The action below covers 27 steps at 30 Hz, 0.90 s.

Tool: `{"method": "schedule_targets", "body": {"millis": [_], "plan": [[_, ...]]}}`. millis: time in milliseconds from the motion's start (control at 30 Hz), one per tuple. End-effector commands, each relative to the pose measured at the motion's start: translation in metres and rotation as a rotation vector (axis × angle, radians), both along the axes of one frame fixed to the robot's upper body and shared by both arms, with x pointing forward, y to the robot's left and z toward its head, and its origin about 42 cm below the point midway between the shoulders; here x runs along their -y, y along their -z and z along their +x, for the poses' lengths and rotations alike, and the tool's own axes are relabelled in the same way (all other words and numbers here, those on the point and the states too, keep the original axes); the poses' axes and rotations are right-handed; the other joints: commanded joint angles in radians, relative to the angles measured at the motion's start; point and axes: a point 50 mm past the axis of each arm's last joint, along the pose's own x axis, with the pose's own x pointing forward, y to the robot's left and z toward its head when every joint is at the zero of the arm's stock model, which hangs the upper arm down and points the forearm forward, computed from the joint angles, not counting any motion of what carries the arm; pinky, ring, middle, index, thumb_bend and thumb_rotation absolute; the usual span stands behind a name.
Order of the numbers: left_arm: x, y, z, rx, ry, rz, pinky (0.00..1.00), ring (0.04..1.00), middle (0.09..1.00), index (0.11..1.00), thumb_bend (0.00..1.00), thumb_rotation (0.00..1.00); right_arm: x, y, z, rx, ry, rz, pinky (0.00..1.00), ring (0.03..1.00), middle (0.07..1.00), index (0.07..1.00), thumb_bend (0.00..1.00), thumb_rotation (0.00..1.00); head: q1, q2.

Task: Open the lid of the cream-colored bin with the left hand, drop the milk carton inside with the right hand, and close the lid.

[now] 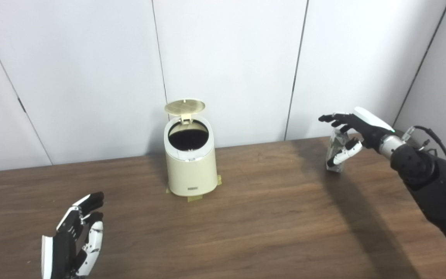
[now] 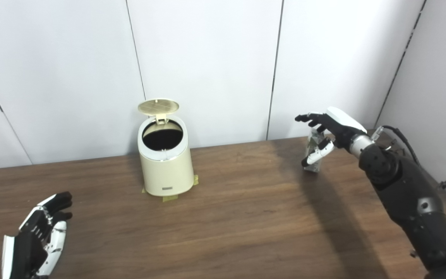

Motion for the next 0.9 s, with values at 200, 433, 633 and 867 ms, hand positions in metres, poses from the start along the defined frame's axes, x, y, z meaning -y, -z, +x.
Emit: {"method": "schedule_targets", "body": {"millis": [200, 433, 633, 867], "plan": [[-0.014, 0.011, -0.001, -0.021, -0.004, 0.074, 0.69, 0.768, 0.776, 0.741, 0.15, 0.48, -0.002, -0.057, -0.002, 0.147, -0.026, 0.037, 0.78, 0.811, 0.799, 0.781, 1.00, 0.04, -0.006, -0.007], [-0.013, 0.013, 0.003, -0.029, -0.014, 0.080, 0.68, 0.761, 0.769, 0.739, 0.15, 0.50, -0.004, -0.061, -0.005, 0.167, -0.046, 0.061, 0.77, 0.805, 0.795, 0.786, 1.00, 0.05, -0.005, -0.014], [-0.012, 0.012, 0.002, -0.021, -0.011, 0.088, 0.67, 0.756, 0.764, 0.736, 0.14, 0.51, -0.005, -0.065, -0.004, 0.181, -0.056, 0.001, 0.75, 0.791, 0.790, 0.788, 1.00, 0.06, -0.003, -0.015], [-0.012, 0.011, 0.001, -0.025, -0.010, 0.081, 0.68, 0.759, 0.766, 0.739, 0.13, 0.44, -0.009, -0.076, 0.007, 0.117, 0.004, -0.211, 0.68, 0.780, 0.815, 0.797, 1.00, 0.05, -0.012, -0.012]]}}
